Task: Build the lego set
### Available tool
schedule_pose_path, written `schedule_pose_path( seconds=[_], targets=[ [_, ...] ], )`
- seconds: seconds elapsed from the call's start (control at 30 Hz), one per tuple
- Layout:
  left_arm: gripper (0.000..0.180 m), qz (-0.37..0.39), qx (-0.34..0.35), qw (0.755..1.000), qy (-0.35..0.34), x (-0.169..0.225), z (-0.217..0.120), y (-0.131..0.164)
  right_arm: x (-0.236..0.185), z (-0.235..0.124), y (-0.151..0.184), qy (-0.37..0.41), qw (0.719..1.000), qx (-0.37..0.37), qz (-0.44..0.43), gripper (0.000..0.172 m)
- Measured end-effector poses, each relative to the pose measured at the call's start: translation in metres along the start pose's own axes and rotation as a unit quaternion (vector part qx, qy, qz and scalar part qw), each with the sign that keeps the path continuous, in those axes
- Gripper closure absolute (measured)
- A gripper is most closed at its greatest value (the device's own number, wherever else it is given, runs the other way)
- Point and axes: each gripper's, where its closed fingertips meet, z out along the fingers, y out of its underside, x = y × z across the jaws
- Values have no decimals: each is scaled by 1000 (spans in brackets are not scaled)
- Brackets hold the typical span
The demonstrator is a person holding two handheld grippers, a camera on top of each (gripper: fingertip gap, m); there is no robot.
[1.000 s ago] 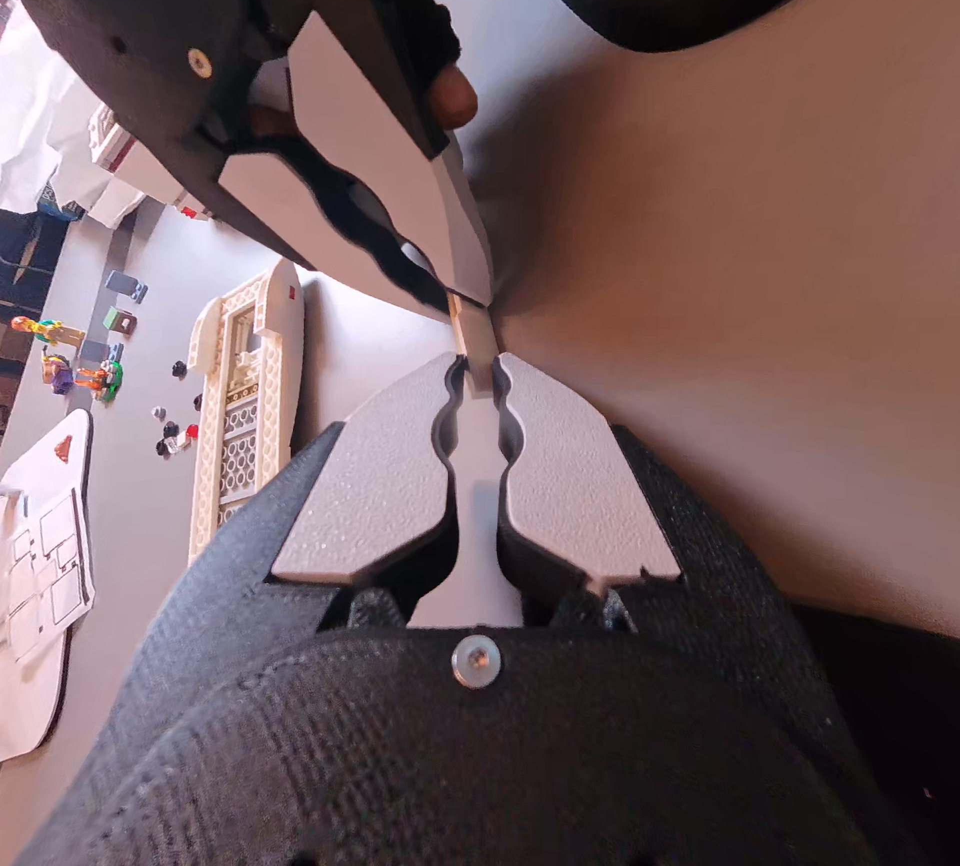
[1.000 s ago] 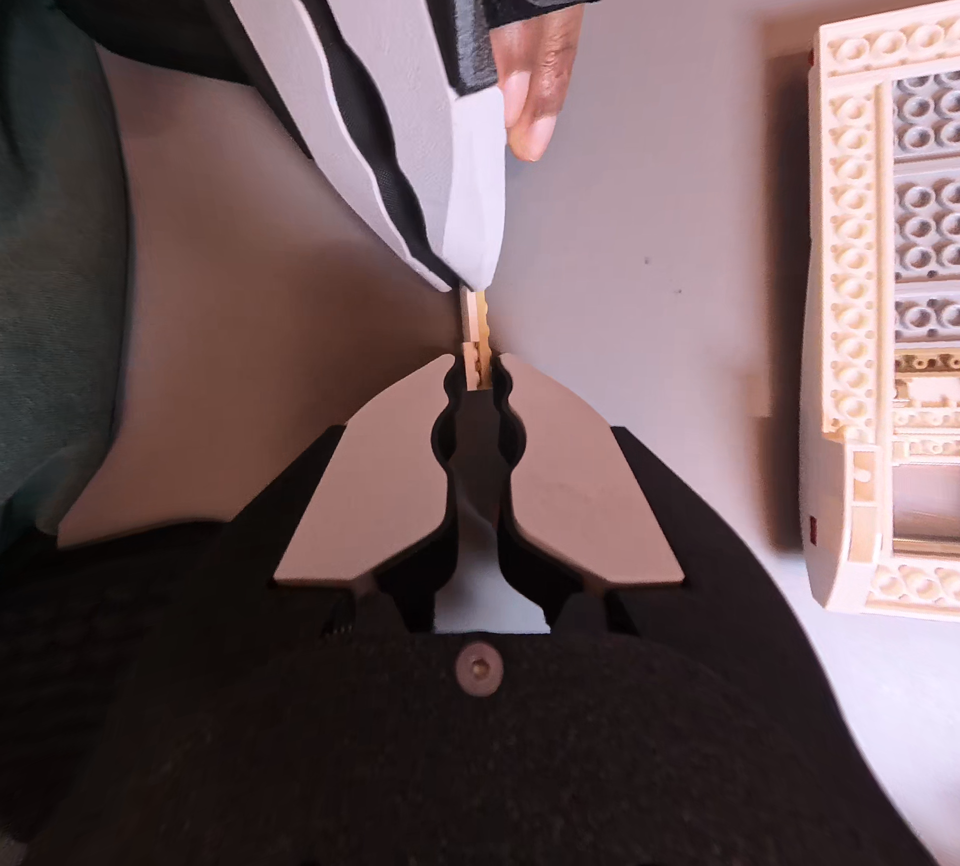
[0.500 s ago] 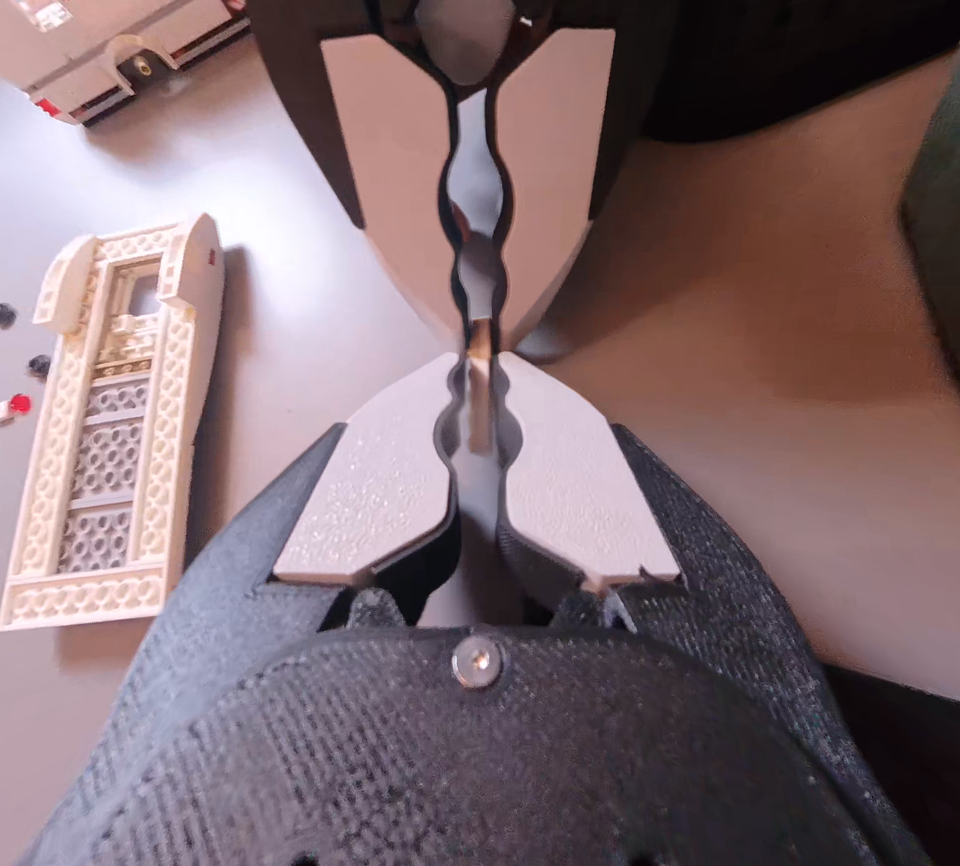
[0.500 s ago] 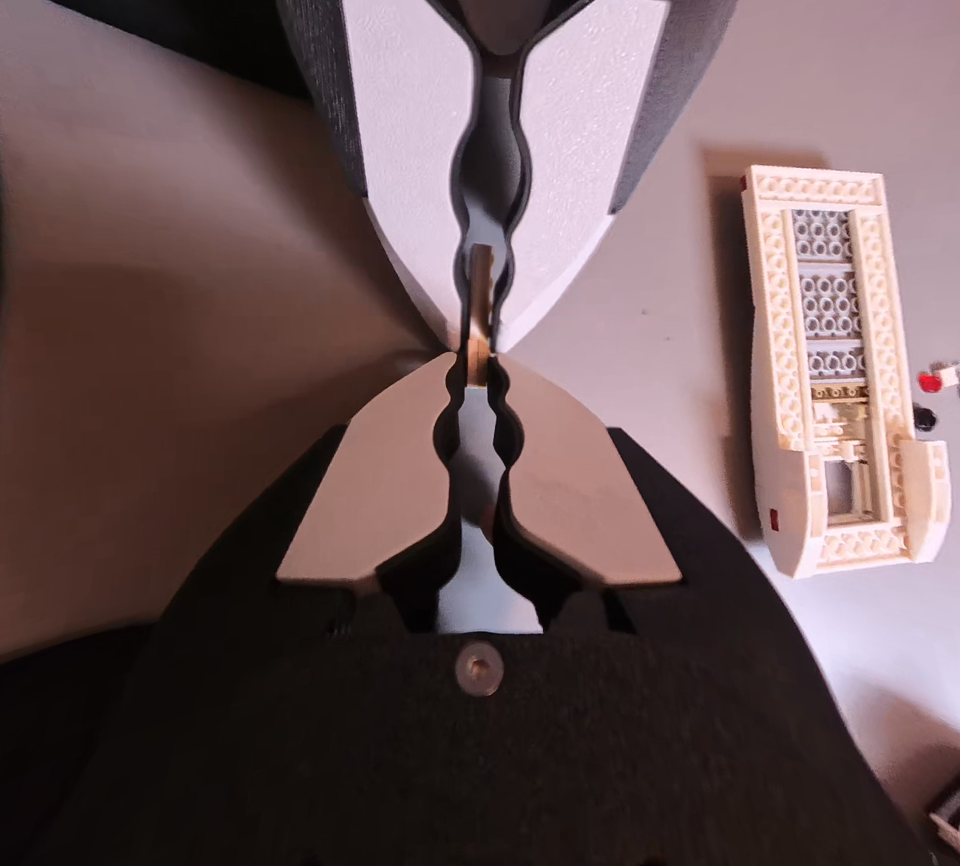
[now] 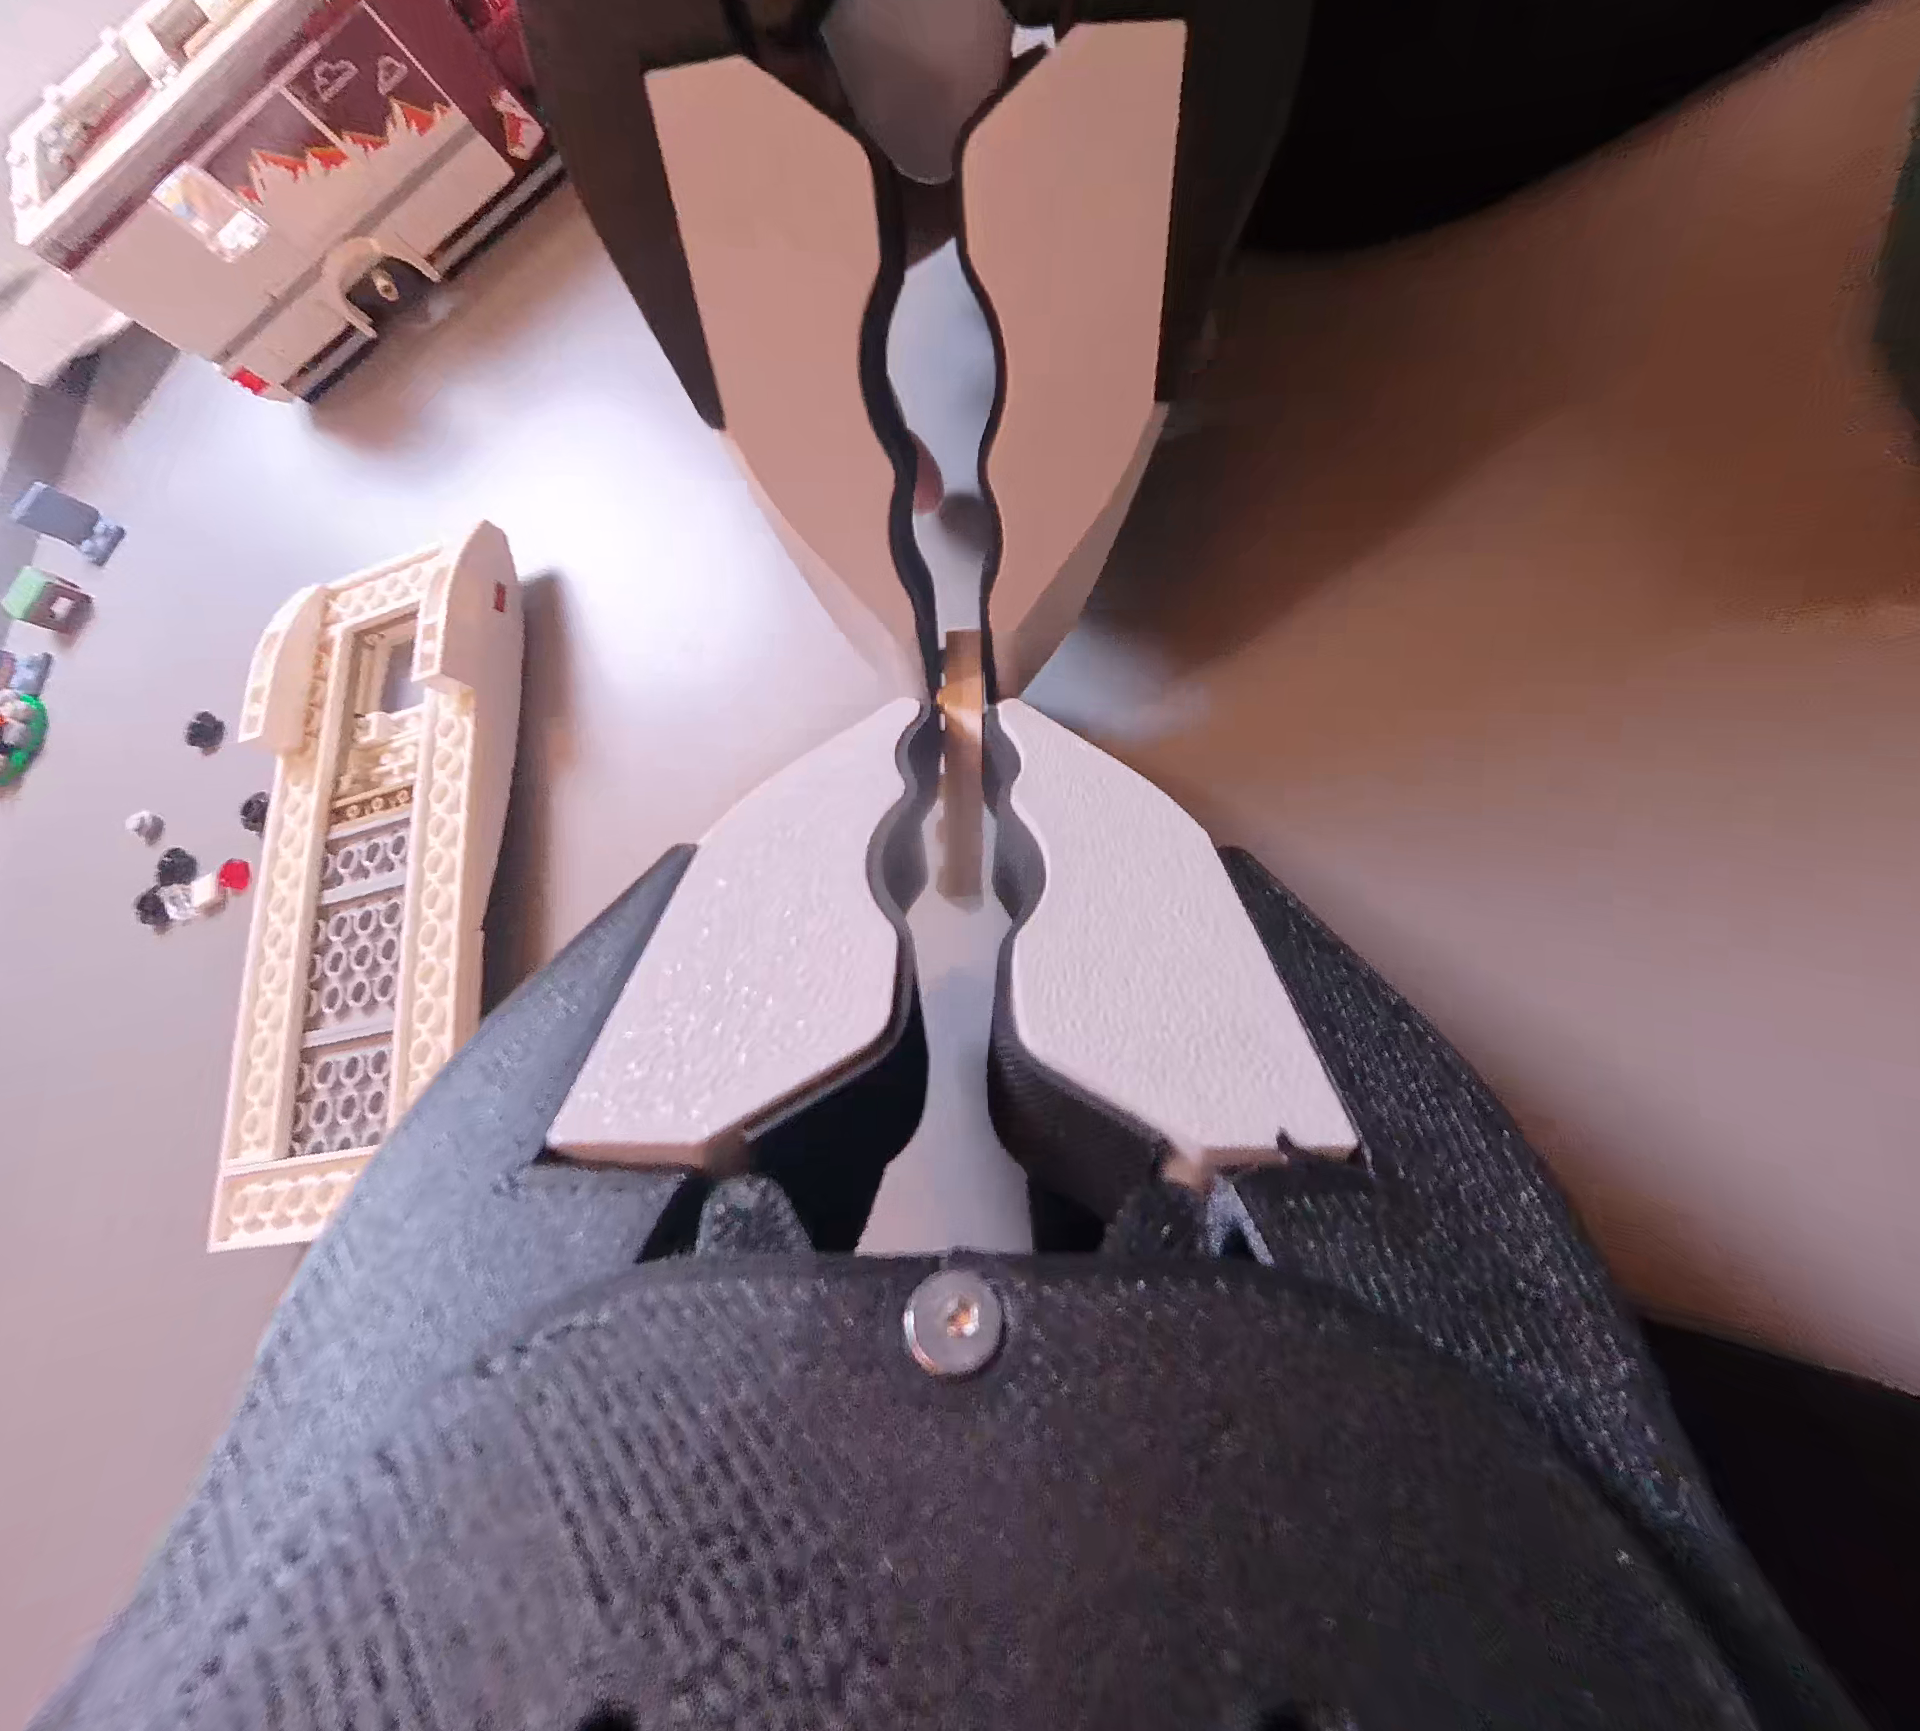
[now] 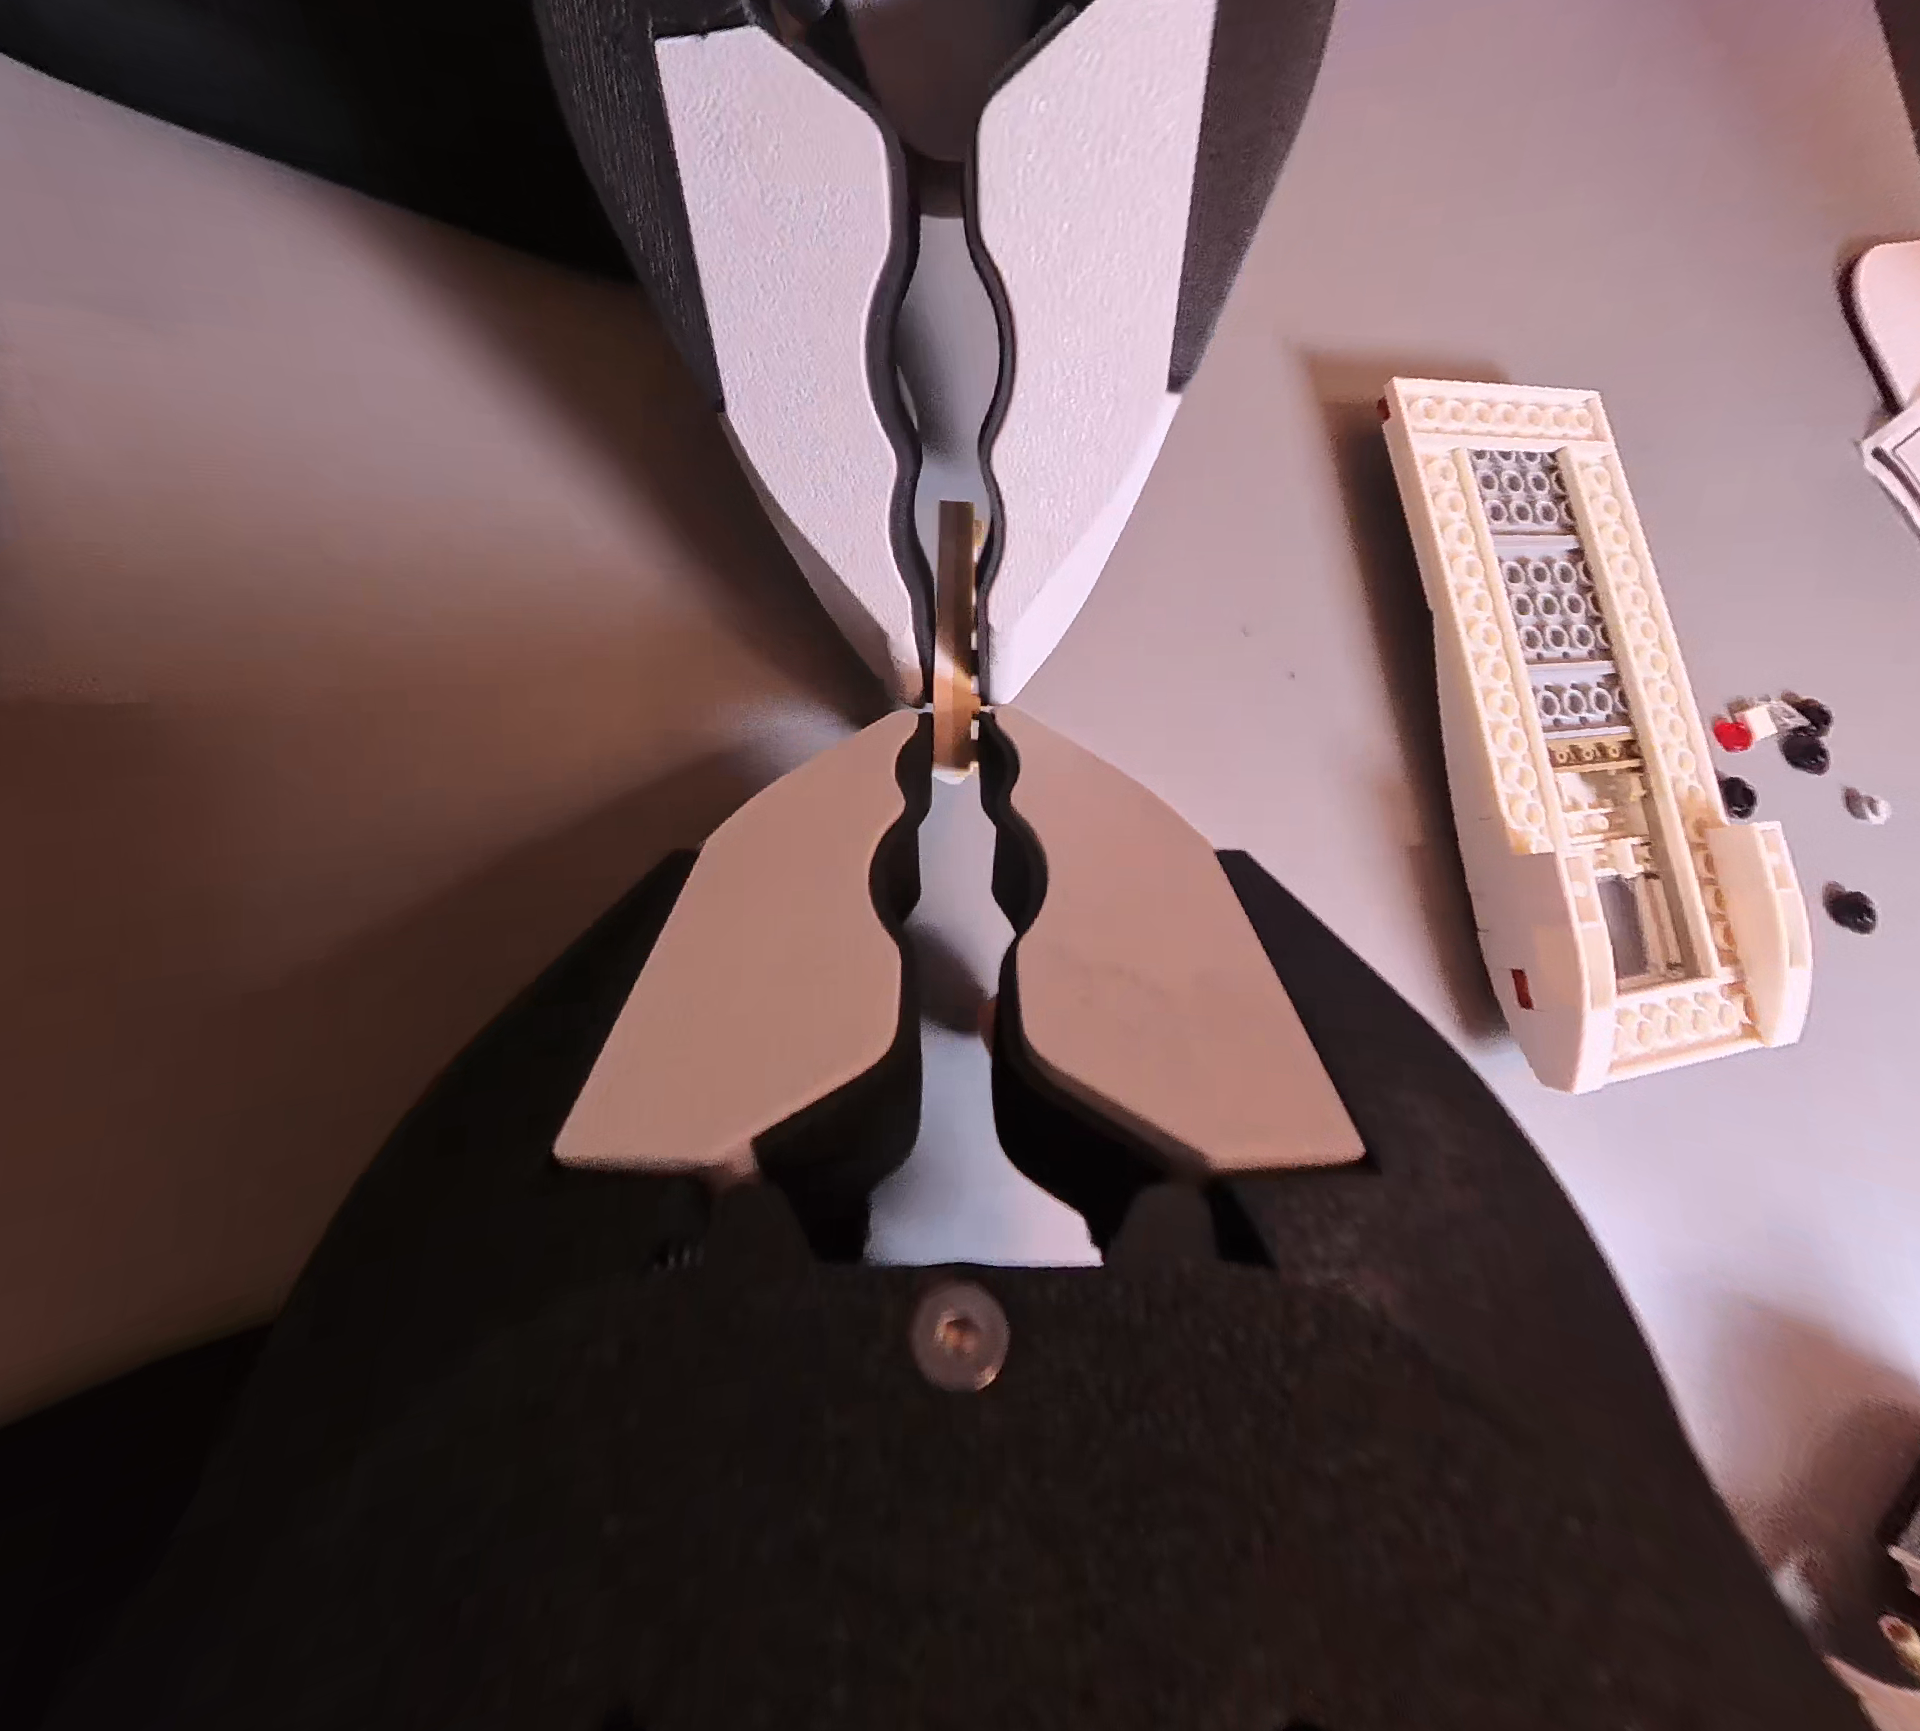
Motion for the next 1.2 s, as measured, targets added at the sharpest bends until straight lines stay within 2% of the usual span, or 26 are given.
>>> schedule_pose_path(
  seconds=[0.2,0.27,0.3,0.33,0.57,0.63,0.7,0.8,0.87,0.93,1.03,1.1,1.2],
  targets=[
    [172,14,43,999,-15,-3,-7,-7,3,-7,-7,-16,999,32,22,164],
    [158,30,24,998,-46,-12,-11,1,10,-12,-8,-14,998,42,39,164],
    [159,24,15,998,-53,-16,-12,7,12,-14,-10,-15,998,52,44,164],
    [169,10,24,998,-50,-16,-14,7,12,-17,-11,-19,997,60,45,164],
    [173,-94,71,993,22,-12,-21,-1,13,-21,-18,-22,995,80,46,164],
    [173,-147,82,984,63,-11,-22,-2,17,-21,-19,-2,996,81,33,156],
    [173,-191,93,975,71,-18,-24,-2,23,-22,-18,30,997,72,12,148],
    [173,-254,100,957,99,-23,-25,0,27,-23,-24,68,995,72,-30,146],
    [173,-269,112,950,114,-23,-27,-2,33,-21,-24,107,990,63,-66,146],
    [173,-277,118,945,125,-23,-28,-3,29,-18,-25,114,988,57,-89,146],
    [173,-277,128,942,138,-20,-30,-6,31,-13,-22,141,984,30,-104,157],
    [173,-279,124,942,141,-19,-30,-6,30,-12,-20,138,985,28,-99,157],
    [172,-269,120,946,134,-19,-29,-5,26,-12,-20,109,992,41,-44,158]
  ],
)
